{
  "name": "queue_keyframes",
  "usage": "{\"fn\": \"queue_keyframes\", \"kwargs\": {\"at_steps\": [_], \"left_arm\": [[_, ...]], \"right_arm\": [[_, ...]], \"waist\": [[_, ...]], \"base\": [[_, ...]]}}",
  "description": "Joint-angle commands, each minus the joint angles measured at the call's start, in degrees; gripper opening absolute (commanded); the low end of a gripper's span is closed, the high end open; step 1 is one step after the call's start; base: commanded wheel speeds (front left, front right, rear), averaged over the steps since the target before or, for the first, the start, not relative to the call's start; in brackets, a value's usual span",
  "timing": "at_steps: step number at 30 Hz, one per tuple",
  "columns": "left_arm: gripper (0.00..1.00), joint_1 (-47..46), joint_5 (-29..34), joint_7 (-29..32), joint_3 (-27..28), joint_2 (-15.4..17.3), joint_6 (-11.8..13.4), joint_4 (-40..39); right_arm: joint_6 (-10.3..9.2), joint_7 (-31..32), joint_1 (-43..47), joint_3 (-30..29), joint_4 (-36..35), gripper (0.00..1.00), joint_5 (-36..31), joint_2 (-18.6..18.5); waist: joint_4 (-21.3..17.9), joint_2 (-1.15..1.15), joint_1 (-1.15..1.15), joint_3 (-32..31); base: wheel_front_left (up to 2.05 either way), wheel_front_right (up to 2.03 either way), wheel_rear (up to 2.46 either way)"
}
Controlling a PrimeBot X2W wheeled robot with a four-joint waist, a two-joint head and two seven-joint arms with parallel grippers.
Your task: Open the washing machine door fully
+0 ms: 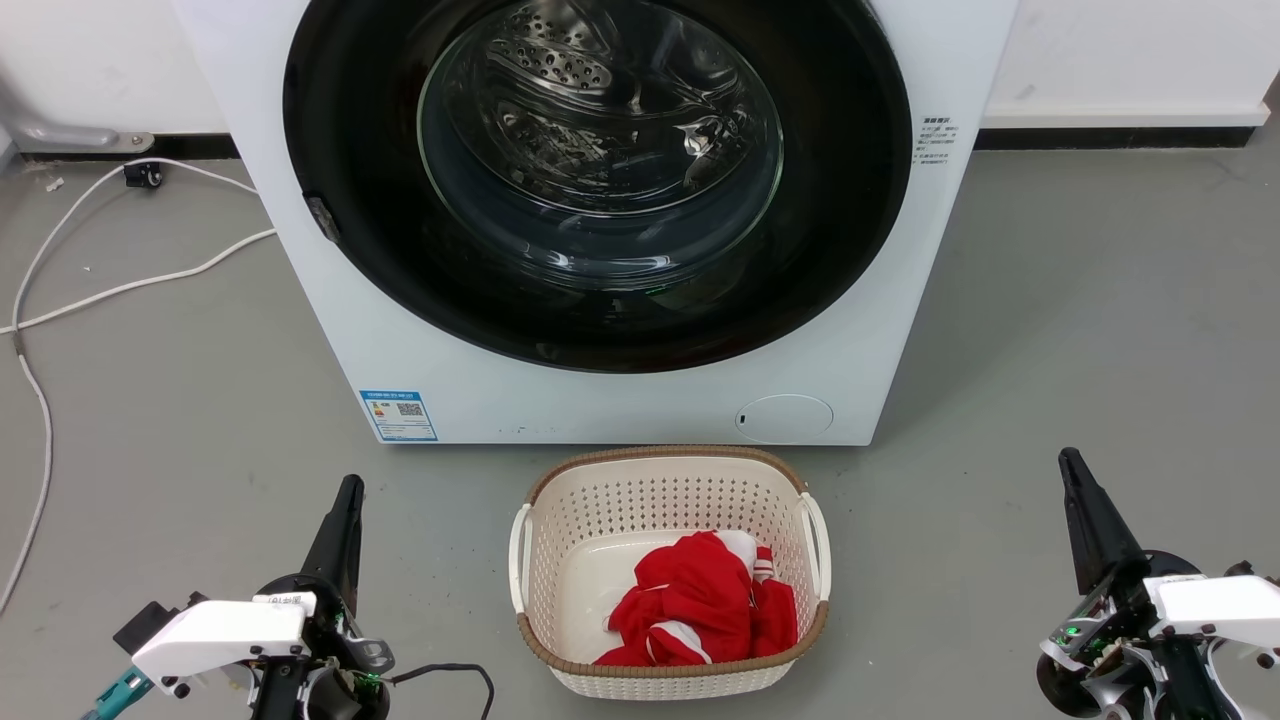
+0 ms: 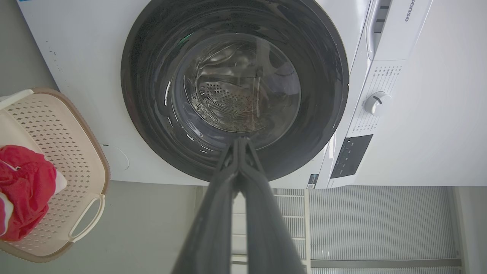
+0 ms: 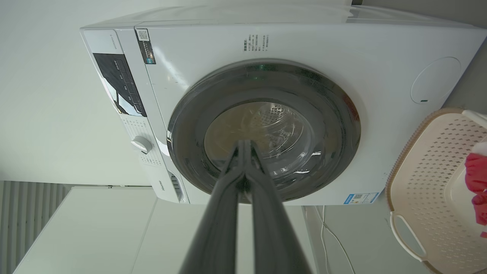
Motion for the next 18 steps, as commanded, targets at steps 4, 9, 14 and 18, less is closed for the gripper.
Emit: {"fn": "queue_keyframes", "kwargs": {"at_steps": [4,9,14,18], "left_arm": [[0.0,-0.45,0.33,0.27,0.2,-0.11,-0.16,0.08],[1.0,0.21,0.19,-0.21,-0.25,-0.23,0.02,0.5],[1.0,-0.11,0.73,-1.7,-2.01,-0.28,0.01,-0.08],[1.0,-0.43,1.68,-2.87,-2.87,-0.32,0.0,-1.09]], "right_arm": [[0.0,0.32,-0.77,-0.16,0.11,0.0,-0.28,0.24],[0.0,-0.34,0.41,0.02,0.22,1.0,-0.17,0.15],[0.0,-1.78,0.91,0.85,-1.31,1.0,-1.02,0.23],[0.0,-2.86,1.32,1.13,-2.65,1.0,-2.78,0.29]], "waist": [[0.0,0.0,0.0,0.0],[-0.01,0.0,0.0,0.0],[-0.05,0.0,0.0,0.03],[-0.07,0.0,0.0,0.07]], "base": [[0.0,0.0,0.0],[0.0,0.0,0.0],[0.0,0.0,0.0],[0.0,0.0,0.0]]}}
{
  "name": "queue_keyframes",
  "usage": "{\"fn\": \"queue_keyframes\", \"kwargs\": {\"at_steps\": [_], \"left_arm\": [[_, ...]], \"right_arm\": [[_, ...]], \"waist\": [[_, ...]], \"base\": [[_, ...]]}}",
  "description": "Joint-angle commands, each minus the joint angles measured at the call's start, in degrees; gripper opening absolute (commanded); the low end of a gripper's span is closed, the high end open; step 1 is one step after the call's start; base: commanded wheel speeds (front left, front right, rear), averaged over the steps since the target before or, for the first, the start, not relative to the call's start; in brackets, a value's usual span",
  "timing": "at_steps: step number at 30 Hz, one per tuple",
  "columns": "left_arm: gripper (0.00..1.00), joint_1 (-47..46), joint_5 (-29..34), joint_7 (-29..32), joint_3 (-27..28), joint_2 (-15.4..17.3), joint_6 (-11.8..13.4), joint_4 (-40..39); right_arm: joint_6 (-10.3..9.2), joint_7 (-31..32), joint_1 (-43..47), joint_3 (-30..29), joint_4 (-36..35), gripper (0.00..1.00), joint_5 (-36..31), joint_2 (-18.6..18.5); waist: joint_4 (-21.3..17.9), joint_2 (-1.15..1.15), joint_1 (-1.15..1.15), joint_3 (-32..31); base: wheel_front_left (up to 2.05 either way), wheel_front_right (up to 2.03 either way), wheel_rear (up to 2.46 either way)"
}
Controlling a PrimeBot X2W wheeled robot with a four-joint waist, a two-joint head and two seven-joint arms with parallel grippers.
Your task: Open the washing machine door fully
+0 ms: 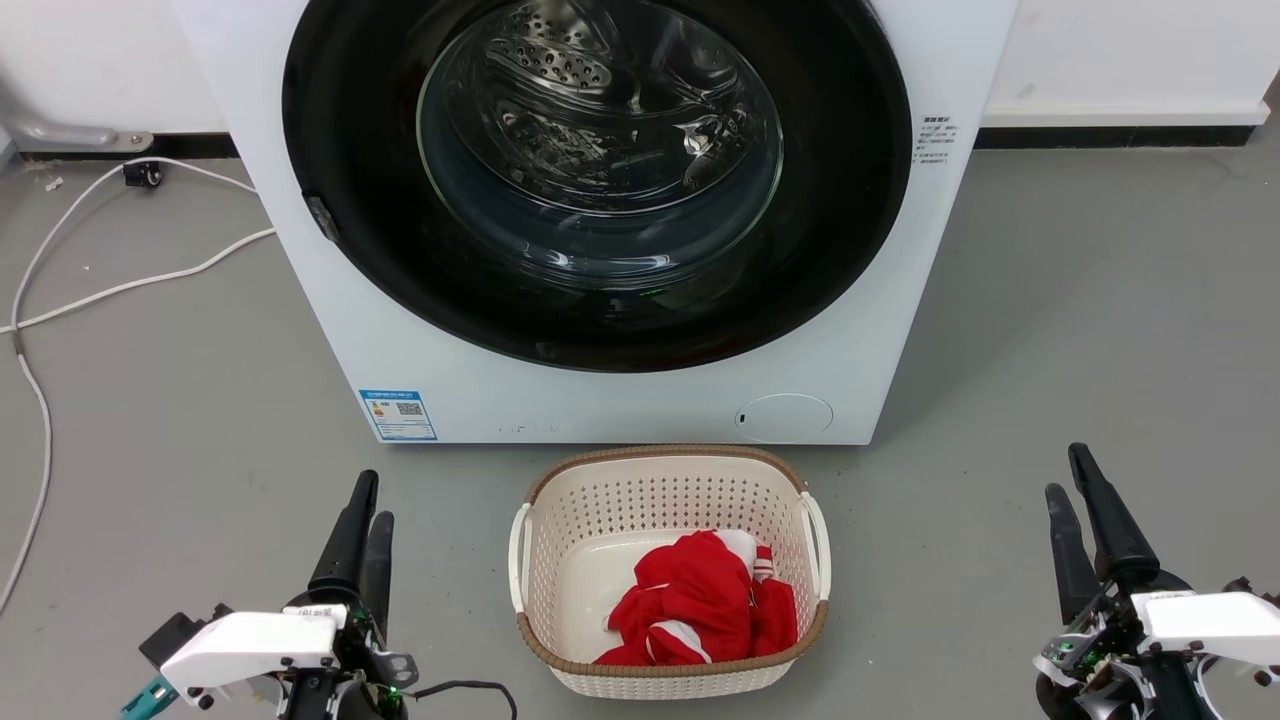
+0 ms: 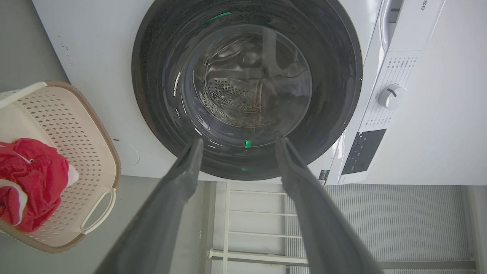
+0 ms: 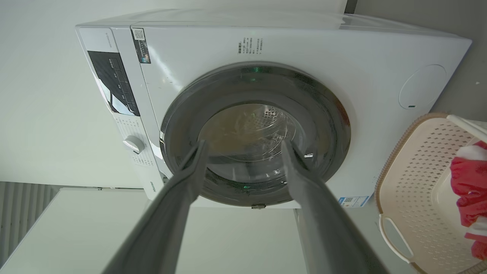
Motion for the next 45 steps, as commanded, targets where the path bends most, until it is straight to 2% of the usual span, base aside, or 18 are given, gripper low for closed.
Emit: {"fn": "queue_keyframes", "kwargs": {"at_steps": [1,7,26,36,45], "left_arm": [[1.0,-1.72,1.02,-0.79,-0.27,0.2,-0.07,-1.76],[1.0,-2.19,5.59,-2.28,-0.6,0.15,-0.08,-3.98],[1.0,-2.69,27.05,-6.21,-1.73,-0.01,-0.11,-9.94],[1.0,-2.0,39.1,-8.09,-3.39,-0.09,-0.13,-11.25],[1.0,-1.32,48.98,-9.62,-3.96,-0.08,-0.15,-11.74]], "right_arm": [[0.01,-0.71,-0.32,0.15,-1.98,1.0,-1.55,-0.17],[0.01,-2.19,0.19,-0.01,-4.26,1.0,-7.31,-0.09],[0.01,-6.05,2.06,2.22,-10.88,1.0,-33.51,0.15],[0.01,-7.92,3.15,3.16,-11.82,1.0,-45.27,0.27],[0.01,-9.46,3.95,3.62,-12.05,1.0,-53.14,0.37]], "waist": [[0.0,0.0,-0.01,0.02],[-0.08,0.0,-0.01,0.05],[-0.37,0.0,-0.01,0.14],[-0.44,0.0,-0.01,-0.03],[-0.41,0.0,-0.01,-0.09]], "base": [[0.0,0.0,0.0],[0.0,0.0,0.0],[0.0,0.0,0.0],[0.0,0.0,0.0],[0.0,0.0,0.0]]}}
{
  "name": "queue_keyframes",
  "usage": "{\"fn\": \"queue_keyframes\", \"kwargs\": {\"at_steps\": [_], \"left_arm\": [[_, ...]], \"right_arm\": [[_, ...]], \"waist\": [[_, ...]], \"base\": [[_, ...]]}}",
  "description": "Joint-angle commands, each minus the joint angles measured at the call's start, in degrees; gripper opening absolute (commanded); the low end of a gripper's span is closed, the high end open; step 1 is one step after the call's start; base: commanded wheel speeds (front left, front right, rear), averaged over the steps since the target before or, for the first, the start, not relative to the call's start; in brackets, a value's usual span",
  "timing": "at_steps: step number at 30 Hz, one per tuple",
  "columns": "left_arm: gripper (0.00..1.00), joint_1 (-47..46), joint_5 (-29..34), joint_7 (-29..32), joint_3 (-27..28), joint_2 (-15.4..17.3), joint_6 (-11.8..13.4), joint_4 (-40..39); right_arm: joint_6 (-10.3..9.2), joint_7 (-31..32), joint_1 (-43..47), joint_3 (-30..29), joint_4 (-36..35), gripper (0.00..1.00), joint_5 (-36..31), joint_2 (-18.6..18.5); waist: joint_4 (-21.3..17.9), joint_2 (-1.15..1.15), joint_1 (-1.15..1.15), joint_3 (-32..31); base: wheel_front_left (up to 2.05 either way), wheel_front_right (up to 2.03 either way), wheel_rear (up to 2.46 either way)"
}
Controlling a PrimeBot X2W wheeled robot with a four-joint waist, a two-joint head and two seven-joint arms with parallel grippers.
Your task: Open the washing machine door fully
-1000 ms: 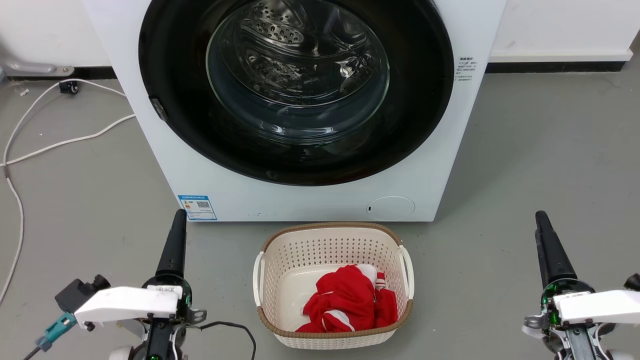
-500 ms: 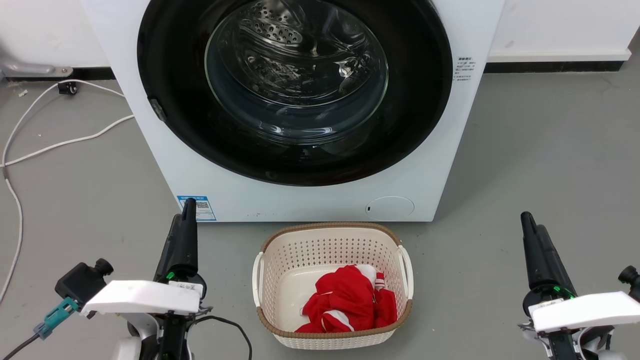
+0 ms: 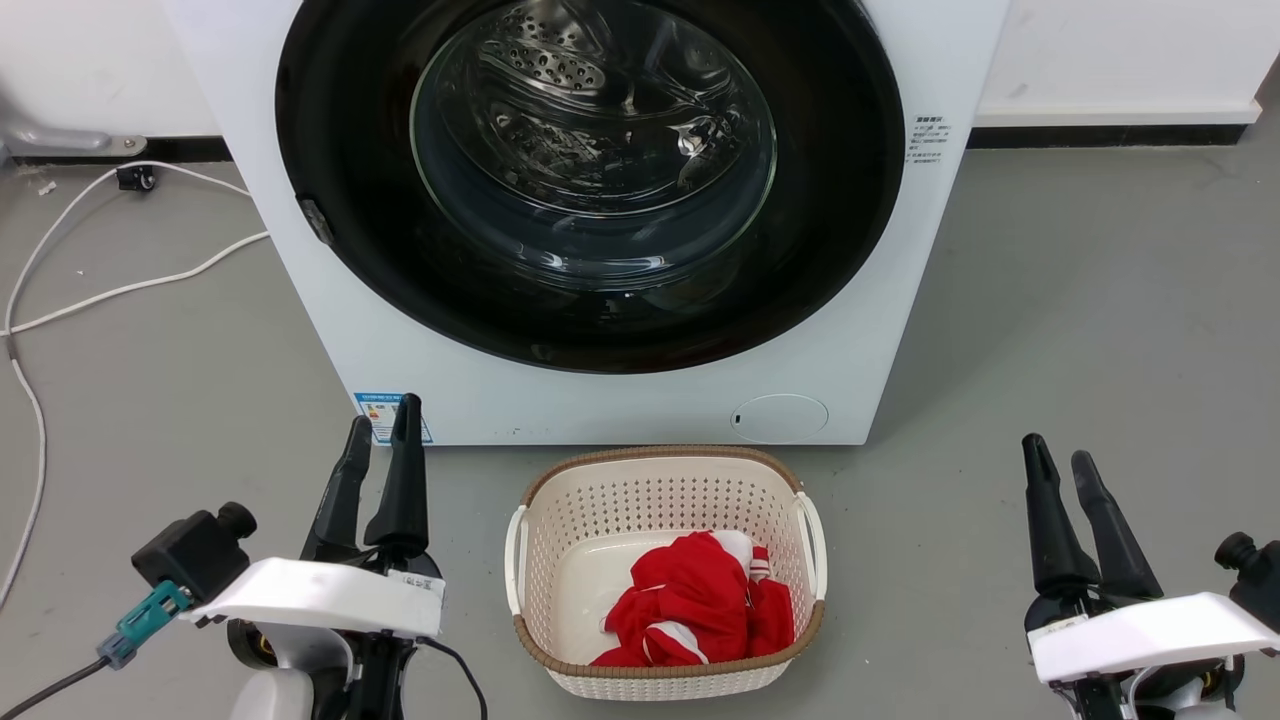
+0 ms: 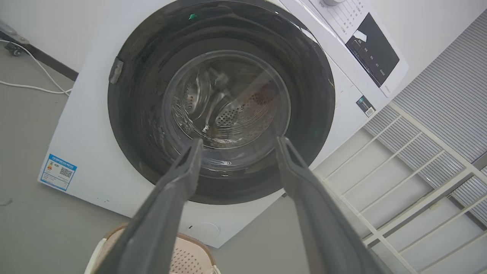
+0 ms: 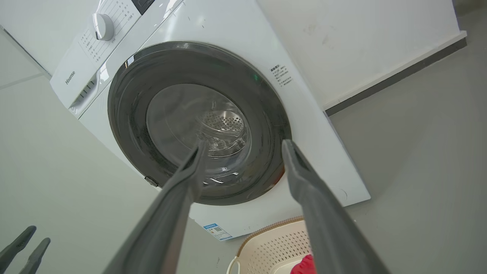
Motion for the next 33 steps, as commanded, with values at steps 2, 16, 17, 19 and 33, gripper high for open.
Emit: {"fn": "queue_keyframes", "kwargs": {"at_steps": [2,16,17,19,33], "left_arm": [[1.0,-0.06,3.29,-0.68,-0.15,0.16,-0.15,-0.81],[1.0,0.6,16.24,-2.77,-0.26,0.18,0.13,-0.34],[1.0,0.66,17.0,-2.92,-0.3,0.27,0.21,-0.3],[1.0,0.84,18.45,-3.22,-0.37,0.39,0.32,-0.25],[1.0,2.11,26.92,-5.08,-0.64,1.13,1.89,0.15]], "right_arm": [[0.0,-0.6,-0.06,0.14,-1.05,1.0,-2.86,0.05],[0.0,-0.33,0.64,0.27,-1.84,1.0,-13.64,0.2],[0.0,-0.27,0.71,0.26,-1.89,1.0,-14.34,0.21],[0.0,-0.18,0.87,0.19,-2.02,1.0,-15.68,0.23],[0.0,0.01,1.85,-0.11,-3.4,1.0,-23.76,0.36]], "waist": [[0.01,0.0,0.0,-0.01],[-0.08,0.0,-0.01,-0.01],[-0.08,0.0,-0.01,-0.02],[-0.08,0.0,-0.01,-0.04],[-0.06,0.0,-0.01,-0.16]], "base": [[0.0,0.0,0.0],[0.0,0.0,0.0],[0.0,0.0,0.0],[0.0,0.0,0.0],[0.0,0.0,0.0]]}}
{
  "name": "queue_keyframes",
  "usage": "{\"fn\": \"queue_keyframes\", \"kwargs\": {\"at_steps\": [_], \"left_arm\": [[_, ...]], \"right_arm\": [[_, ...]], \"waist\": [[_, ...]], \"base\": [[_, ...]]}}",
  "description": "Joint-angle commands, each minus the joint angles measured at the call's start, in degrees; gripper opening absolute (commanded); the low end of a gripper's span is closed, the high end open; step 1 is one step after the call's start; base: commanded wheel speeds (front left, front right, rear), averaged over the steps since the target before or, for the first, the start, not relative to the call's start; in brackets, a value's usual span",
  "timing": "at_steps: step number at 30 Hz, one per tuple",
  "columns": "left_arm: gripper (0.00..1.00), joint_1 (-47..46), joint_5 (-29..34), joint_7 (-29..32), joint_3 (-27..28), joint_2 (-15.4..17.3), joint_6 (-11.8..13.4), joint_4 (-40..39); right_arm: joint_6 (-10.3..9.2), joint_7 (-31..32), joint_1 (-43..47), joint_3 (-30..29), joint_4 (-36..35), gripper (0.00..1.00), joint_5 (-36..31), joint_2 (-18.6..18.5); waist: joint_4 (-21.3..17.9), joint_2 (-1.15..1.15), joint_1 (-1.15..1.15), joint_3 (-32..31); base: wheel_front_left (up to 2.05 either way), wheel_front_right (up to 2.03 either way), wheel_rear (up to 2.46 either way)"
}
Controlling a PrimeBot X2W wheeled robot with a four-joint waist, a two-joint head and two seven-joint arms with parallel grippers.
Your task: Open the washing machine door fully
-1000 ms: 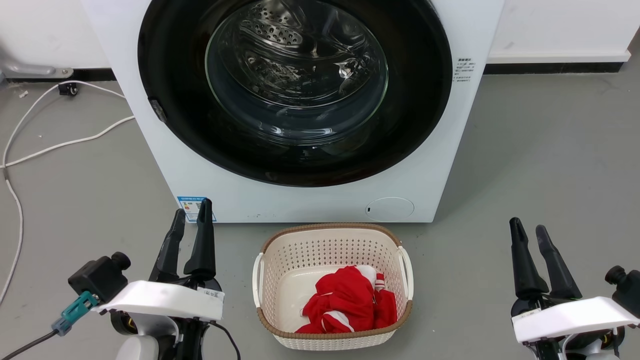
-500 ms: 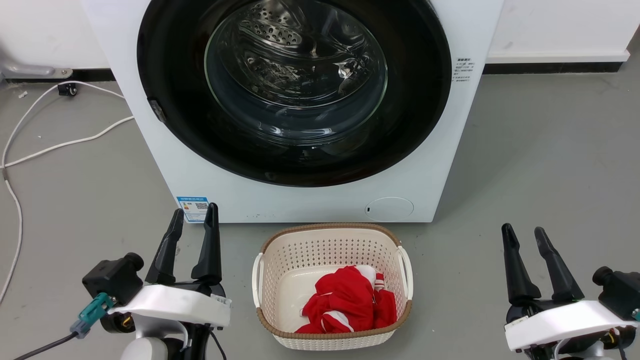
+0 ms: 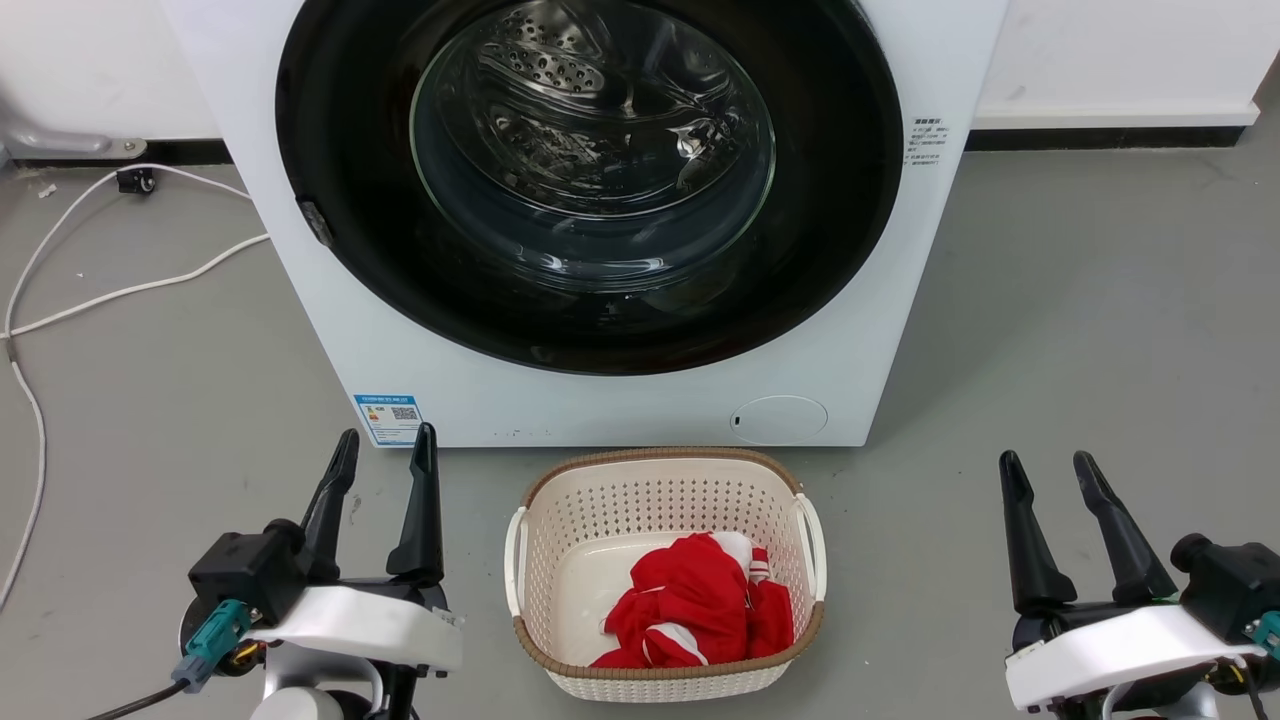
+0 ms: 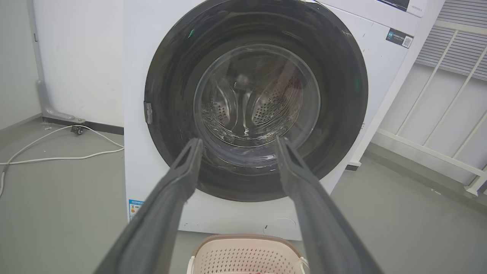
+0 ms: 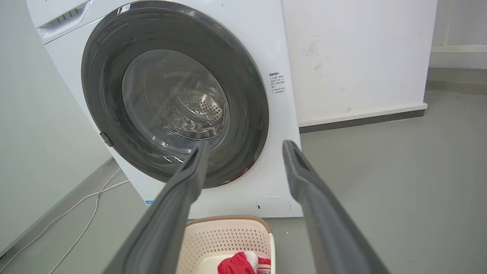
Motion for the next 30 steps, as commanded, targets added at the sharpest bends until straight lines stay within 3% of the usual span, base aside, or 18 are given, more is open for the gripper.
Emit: {"fn": "queue_keyframes", "kwargs": {"at_steps": [1,30], "left_arm": [[1.0,0.29,1.51,-0.69,-0.04,0.38,0.23,-0.46],[1.0,1.54,14.3,-3.65,-0.31,-0.08,1.43,-1.41]], "right_arm": [[-0.02,0.13,0.22,0.04,-0.8,1.0,-1.63,0.17],[-0.02,-0.74,1.63,0.3,-1.59,1.0,-12.68,0.39]], "waist": [[-0.03,0.0,0.0,-0.02],[-0.34,0.0,0.0,-0.31]], "base": [[0.0,0.0,0.0],[0.0,0.0,0.0]]}}
